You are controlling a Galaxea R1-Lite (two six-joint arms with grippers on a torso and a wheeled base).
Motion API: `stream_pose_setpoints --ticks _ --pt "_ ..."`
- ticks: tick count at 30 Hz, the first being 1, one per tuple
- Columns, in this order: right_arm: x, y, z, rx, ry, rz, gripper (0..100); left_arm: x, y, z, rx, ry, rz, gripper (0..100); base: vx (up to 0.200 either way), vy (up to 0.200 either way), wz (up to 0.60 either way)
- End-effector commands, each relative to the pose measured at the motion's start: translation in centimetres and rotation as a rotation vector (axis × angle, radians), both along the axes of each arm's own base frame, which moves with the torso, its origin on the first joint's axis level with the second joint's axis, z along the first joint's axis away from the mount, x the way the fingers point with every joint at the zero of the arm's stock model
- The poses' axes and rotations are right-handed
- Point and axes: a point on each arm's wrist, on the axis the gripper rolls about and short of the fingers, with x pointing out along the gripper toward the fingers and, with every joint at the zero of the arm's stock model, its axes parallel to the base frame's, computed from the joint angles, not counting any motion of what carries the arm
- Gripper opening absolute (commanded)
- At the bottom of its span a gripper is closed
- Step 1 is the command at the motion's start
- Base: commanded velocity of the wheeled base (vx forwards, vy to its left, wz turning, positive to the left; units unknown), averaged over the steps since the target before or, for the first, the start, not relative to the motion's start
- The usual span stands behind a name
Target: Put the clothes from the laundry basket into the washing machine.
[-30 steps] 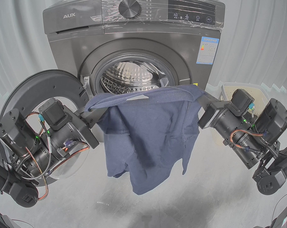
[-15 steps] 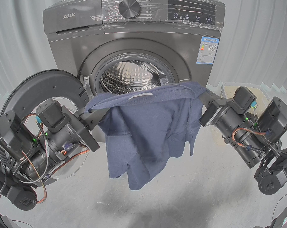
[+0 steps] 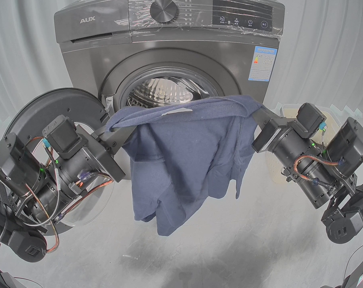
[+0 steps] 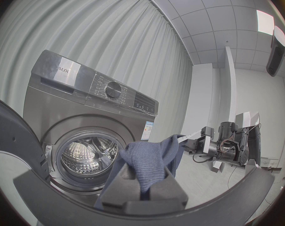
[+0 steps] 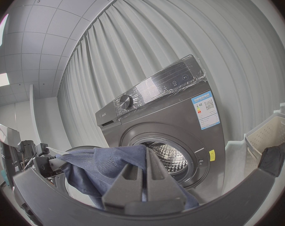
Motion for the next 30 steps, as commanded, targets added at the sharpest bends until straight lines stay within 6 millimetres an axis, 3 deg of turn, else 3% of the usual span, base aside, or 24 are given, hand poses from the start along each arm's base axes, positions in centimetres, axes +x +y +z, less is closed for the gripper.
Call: stream_pose_setpoints --ticks 1,13,20,26,30 --pt "0.0 0.0 0.0 0.000 0.000 0.001 0 0.0 0.0 0.0 0.001 0.002 -0.001 0 0.000 0.000 0.00" --pt "-0.1 0.0 -0.3 -0.008 0.009 0.001 0 0.1 -0.1 0.0 0.000 0.000 -0.002 0 0.000 0.000 0.00" --pt "-0.3 -0.1 -1.3 -0.033 0.043 0.004 0 0.8 -0.5 -1.3 0.029 0.042 -0.003 0 0.000 0.000 0.00" --pt "-1.3 0.7 -4.2 -0.109 0.129 0.053 0 1.2 -1.0 -2.2 0.049 0.070 -0.008 0 0.000 0.000 0.00" --pt "-2.7 2.9 -7.2 -0.189 0.209 0.140 0 1.5 -1.1 -2.3 0.051 0.070 -0.006 0 0.000 0.000 0.00"
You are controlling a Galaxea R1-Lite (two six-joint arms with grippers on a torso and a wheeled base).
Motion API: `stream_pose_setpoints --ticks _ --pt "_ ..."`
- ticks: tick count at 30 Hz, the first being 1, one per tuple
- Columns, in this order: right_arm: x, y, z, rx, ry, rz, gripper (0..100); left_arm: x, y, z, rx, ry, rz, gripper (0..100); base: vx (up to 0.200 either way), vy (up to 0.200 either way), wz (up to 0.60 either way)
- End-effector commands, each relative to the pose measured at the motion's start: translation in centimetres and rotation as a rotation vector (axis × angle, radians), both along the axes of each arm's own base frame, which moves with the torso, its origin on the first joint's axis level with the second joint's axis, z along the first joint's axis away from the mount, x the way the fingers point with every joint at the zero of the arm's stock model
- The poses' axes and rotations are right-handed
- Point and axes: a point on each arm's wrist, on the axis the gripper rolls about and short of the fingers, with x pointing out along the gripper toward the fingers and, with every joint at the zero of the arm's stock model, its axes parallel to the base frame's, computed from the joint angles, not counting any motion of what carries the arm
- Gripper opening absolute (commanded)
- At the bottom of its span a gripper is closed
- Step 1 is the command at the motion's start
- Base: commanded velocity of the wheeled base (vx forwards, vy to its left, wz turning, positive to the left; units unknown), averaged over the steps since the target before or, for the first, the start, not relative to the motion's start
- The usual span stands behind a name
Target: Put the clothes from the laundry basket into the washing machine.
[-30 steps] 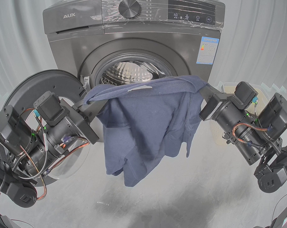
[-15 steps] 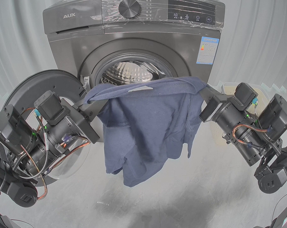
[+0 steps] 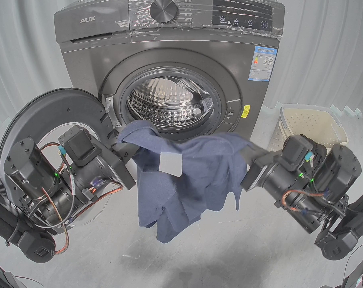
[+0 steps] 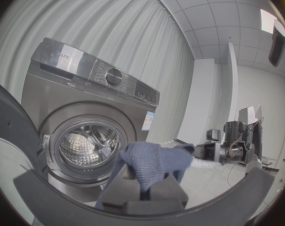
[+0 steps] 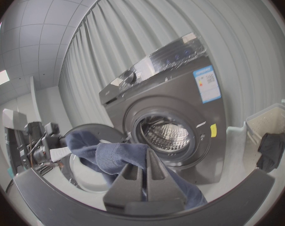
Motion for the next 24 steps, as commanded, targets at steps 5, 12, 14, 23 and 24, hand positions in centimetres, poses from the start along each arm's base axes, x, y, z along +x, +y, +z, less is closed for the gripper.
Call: stream_pose_setpoints --ticks 5,12,14,23,24 --pt "-3.3 4.0 -6.3 -0.153 0.158 0.186 0 0.5 -0.5 -0.6 0.012 0.014 -0.005 0 0.000 0.000 0.00" --pt "-4.8 4.1 -8.7 -0.236 0.234 0.236 100 0.7 -0.6 -0.4 0.003 0.010 0.008 0 0.000 0.000 0.00" --pt "-5.1 3.7 -9.3 -0.266 0.258 0.236 100 0.7 -0.6 -0.3 0.002 0.007 0.008 0 0.000 0.000 0.00" --pt "-2.9 2.7 -10.9 -0.300 0.300 0.158 100 0.6 -0.5 0.0 -0.006 -0.004 0.006 0 0.000 0.000 0.00" --pt "-2.0 2.5 -11.5 -0.307 0.311 0.131 100 0.6 -0.6 0.1 -0.007 -0.007 0.006 0 0.000 0.000 0.00"
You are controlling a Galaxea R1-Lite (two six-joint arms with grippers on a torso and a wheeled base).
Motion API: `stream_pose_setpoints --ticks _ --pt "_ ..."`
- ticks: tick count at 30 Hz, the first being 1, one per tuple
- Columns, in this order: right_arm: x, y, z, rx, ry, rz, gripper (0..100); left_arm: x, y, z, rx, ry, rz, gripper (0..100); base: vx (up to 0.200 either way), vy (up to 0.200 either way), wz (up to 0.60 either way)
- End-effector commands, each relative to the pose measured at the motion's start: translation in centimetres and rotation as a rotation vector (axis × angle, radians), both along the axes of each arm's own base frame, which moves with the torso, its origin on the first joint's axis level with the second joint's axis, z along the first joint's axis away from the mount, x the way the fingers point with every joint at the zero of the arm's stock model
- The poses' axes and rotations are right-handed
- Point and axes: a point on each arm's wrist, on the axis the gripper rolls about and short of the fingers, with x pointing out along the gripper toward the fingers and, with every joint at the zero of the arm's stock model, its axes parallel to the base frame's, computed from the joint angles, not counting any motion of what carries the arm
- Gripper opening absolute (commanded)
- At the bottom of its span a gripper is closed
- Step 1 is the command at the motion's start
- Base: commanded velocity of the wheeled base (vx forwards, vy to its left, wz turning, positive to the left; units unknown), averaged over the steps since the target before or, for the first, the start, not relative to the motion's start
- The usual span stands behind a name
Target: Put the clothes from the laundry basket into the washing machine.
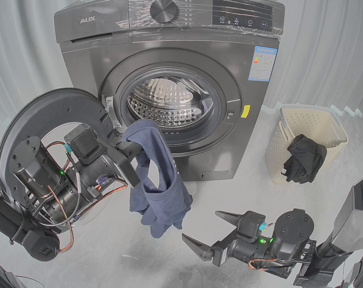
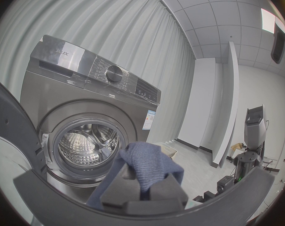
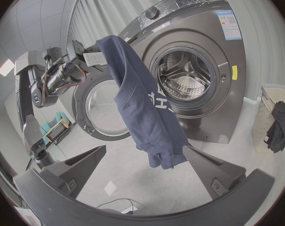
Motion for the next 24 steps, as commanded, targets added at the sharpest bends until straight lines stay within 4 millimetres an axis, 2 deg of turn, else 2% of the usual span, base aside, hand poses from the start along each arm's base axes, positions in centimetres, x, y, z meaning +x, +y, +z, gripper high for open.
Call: stream_pose_setpoints --ticks 1,5,13,20,24 --pt "2.7 -0.7 -2.0 -0.050 0.029 -0.084 100 0.0 0.0 0.3 -0.006 -0.011 0.000 0 0.000 0.000 0.00" --pt "4.3 -0.6 -3.2 -0.066 0.036 -0.106 100 0.0 0.0 0.3 -0.007 -0.013 -0.002 0 0.000 0.000 0.00" --pt "8.6 1.6 -5.2 -0.045 -0.005 -0.133 100 -0.1 -0.2 0.6 -0.013 -0.022 -0.009 0 0.000 0.000 0.00" --pt "8.6 5.2 -6.2 -0.026 -0.041 -0.037 100 -0.4 -0.4 0.9 -0.020 -0.032 -0.020 0 0.000 0.000 0.00" --pt "9.3 6.8 -7.0 -0.014 -0.063 -0.021 100 -0.6 -0.6 0.9 -0.020 -0.032 -0.029 0 0.000 0.000 0.00"
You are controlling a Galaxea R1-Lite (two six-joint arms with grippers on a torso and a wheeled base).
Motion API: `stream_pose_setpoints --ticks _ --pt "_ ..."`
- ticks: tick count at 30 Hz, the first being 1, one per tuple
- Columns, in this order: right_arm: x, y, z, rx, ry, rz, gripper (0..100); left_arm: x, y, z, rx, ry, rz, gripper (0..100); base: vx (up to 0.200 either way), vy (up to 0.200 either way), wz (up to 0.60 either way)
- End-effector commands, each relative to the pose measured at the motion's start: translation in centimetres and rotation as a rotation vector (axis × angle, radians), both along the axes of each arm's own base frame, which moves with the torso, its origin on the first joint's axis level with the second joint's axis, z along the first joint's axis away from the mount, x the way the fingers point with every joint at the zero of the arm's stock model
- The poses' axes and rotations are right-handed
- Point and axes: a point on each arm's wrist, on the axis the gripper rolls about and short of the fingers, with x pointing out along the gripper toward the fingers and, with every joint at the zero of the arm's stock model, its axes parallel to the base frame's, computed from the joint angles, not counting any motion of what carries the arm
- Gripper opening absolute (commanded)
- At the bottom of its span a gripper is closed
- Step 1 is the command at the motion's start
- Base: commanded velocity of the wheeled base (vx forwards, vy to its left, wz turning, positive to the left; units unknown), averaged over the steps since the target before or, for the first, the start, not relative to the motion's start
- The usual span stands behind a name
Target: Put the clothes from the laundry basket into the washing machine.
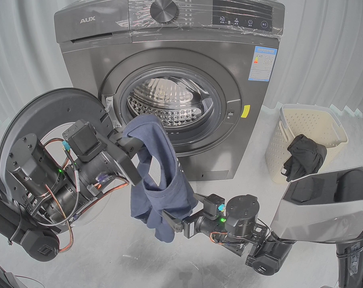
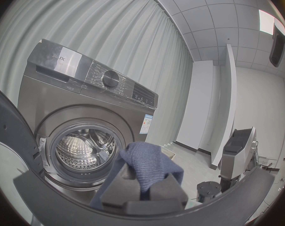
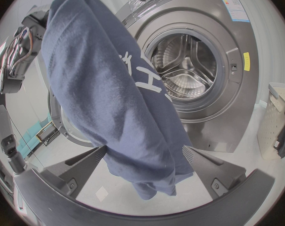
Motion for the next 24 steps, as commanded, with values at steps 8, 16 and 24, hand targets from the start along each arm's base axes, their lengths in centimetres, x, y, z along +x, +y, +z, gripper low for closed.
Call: stream_pose_setpoints --ticks 8,16,24 --pt "2.9 4.0 -1.9 0.047 -0.059 0.015 100 -0.7 -0.6 0.4 -0.008 -0.014 -0.032 0 0.000 0.000 0.00" --pt "5.8 4.4 -3.3 0.070 -0.082 -0.039 100 -1.3 -0.4 1.2 -0.029 -0.036 -0.044 0 0.000 0.000 0.00" --pt "7.7 3.6 -4.2 0.072 -0.084 -0.102 100 -1.4 -0.3 1.5 -0.035 -0.042 -0.045 0 0.000 0.000 0.00"
